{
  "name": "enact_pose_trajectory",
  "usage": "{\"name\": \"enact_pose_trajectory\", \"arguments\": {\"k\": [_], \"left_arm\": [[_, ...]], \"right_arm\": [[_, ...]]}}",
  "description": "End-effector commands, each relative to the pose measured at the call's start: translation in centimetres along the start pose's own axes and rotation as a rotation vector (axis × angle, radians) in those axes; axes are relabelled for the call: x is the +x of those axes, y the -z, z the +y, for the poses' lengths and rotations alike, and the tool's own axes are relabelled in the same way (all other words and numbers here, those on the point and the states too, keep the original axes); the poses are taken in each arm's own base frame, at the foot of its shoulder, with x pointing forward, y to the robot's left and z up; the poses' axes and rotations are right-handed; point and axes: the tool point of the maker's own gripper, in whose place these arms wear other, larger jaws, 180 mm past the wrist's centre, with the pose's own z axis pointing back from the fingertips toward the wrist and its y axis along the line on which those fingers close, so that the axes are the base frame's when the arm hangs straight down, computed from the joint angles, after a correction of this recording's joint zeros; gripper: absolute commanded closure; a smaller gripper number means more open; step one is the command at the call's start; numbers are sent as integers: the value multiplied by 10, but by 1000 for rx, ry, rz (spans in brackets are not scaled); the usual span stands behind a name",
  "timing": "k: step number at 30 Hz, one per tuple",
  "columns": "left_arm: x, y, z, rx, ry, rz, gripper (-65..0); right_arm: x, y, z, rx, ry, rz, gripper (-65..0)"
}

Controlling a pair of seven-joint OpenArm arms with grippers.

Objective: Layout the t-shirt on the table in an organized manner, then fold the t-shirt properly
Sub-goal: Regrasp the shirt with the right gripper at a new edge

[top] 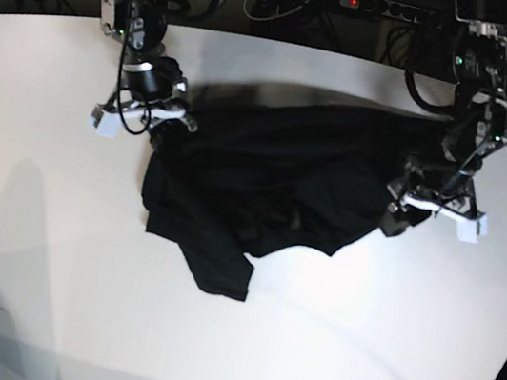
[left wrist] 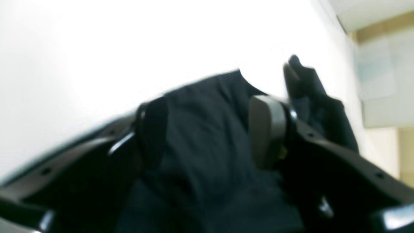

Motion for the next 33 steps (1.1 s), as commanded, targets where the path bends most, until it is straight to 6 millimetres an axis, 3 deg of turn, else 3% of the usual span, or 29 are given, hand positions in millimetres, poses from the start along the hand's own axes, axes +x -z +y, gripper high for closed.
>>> {"name": "enact_pose_trajectory", "arguments": {"k": [1, 4, 7, 16, 18, 20, 24, 28, 33], "left_arm": [[5, 8, -2, -4, -3, -3, -388], [-6, 34, 7, 44, 49, 55, -388], [-12, 47, 7, 84, 151, 82, -389], [-29, 53, 6, 140, 400, 135, -380], [-36, 54, 10, 158, 458, 156, -332], [-47, 56, 15, 171, 497, 189, -239], [-62, 55, 32, 210, 512, 242, 0], [-62, 51, 40, 226, 506, 248, 0], [-35, 26, 82, 330, 377, 166, -2]], "right_arm": [[7, 0, 7, 30, -10, -6, 0], [2, 1, 4, 29, -28, 52, 0], [-2, 0, 1, 25, -37, 84, 0], [-3, -2, -2, 20, -40, 91, 0], [-2, -1, -1, 21, -40, 88, 0], [0, -1, 1, 26, -42, 81, 0], [11, -2, 13, 56, -53, 53, 0], [20, -1, 21, 75, -60, 31, 0], [37, 8, 22, 83, -94, 8, 0]]}}
